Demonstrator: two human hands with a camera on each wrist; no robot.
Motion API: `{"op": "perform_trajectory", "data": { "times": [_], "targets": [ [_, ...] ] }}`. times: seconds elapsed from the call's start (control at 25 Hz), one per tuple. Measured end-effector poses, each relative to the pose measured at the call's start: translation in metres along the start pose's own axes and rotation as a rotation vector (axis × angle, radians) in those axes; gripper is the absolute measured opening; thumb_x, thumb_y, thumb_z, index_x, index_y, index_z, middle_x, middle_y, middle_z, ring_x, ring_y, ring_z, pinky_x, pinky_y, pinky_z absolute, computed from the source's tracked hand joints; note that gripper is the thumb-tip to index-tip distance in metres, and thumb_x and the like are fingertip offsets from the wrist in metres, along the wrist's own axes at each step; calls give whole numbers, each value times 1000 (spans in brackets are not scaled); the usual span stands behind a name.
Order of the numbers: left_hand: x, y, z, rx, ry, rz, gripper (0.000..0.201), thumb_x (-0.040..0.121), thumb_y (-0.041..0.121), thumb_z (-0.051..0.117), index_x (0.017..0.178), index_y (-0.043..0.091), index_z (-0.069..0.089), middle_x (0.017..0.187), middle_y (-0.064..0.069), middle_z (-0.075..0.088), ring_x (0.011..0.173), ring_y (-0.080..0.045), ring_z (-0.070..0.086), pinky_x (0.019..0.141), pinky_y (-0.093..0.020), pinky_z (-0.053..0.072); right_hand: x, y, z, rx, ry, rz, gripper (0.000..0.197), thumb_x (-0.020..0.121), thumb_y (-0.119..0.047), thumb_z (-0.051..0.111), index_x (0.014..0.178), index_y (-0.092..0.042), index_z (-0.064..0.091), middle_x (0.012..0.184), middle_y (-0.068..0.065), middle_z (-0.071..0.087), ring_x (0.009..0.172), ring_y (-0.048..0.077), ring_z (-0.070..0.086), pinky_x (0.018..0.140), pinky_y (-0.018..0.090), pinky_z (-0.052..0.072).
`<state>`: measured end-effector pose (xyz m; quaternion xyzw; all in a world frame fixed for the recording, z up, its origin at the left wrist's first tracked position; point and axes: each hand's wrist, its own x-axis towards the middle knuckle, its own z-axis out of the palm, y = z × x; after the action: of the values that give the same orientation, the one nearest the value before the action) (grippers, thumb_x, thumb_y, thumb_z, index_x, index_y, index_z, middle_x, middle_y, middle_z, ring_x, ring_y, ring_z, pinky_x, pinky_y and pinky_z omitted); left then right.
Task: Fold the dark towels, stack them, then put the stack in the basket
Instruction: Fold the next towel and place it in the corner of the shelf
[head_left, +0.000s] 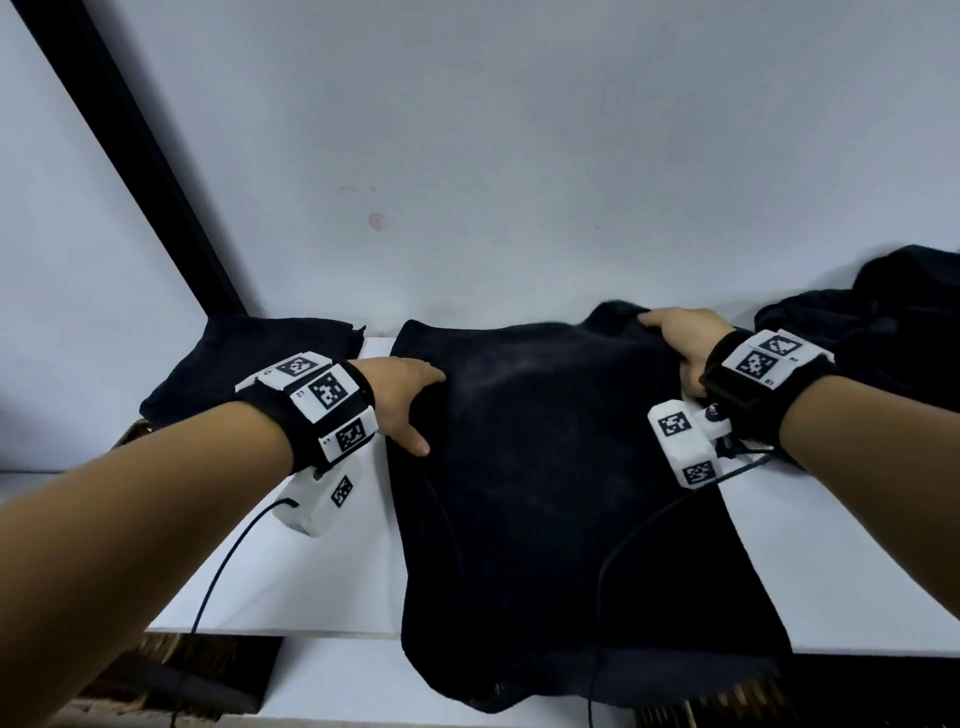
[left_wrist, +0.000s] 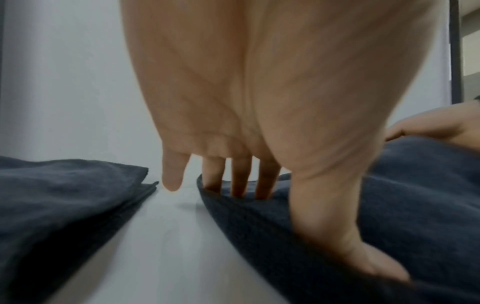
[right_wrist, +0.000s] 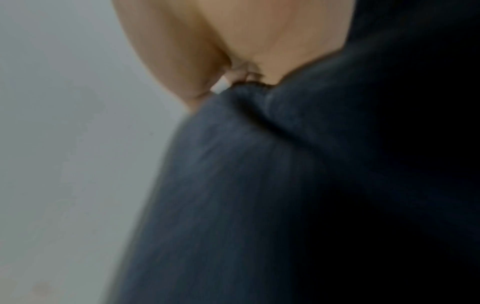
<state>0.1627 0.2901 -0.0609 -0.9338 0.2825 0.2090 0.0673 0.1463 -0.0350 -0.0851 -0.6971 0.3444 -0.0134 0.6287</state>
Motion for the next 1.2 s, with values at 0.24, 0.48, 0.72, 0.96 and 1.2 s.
{"op": "perform_trajectory", "data": {
  "times": [0.24,0.48,0.72,0.96,1.2],
  "targets": [
    [4,-14,6,17,-103,-23,111,71,50,79,153,34,6,163,4,-3,148,-18,17,117,-37,21,6,-5,-10,-950,203,-269,17,83,-21,58,87,-4,60,99,20,67,76,33,59,69,31,47],
    [15,-7,4,128,-77,-121,109,67,71,68,152,41,5,163,-1,3,149,-30,-1,115,-61,3,-24,8,10,-1447,-124,-647,31,85,-37,63,111,-20,59,111,4,64,101,25,58,85,31,48],
    [20,-1,-2,75,-70,-121,107,74,61,69,153,36,2,163,-4,0,150,-22,7,115,-60,11,-47,-3,0,-1486,-265,-535,56,82,-46,69,131,-24,55,129,0,58,117,22,54,99,34,44],
    [-50,12,5,-23,207,109,57,75,56,71,123,30,52,126,13,46,110,-13,52,97,-38,45,-98,18,-36,-1358,-296,-694,43,81,-45,71,119,-26,63,117,-7,64,109,15,58,95,26,44],
    [-181,47,86,-522,489,120,10,80,26,74,78,29,65,71,10,66,69,-6,62,62,-14,45,-204,83,-102,-929,-228,-685,15,76,-37,73,66,-30,64,67,-17,68,67,-2,63,63,8,45]
  ]
}}
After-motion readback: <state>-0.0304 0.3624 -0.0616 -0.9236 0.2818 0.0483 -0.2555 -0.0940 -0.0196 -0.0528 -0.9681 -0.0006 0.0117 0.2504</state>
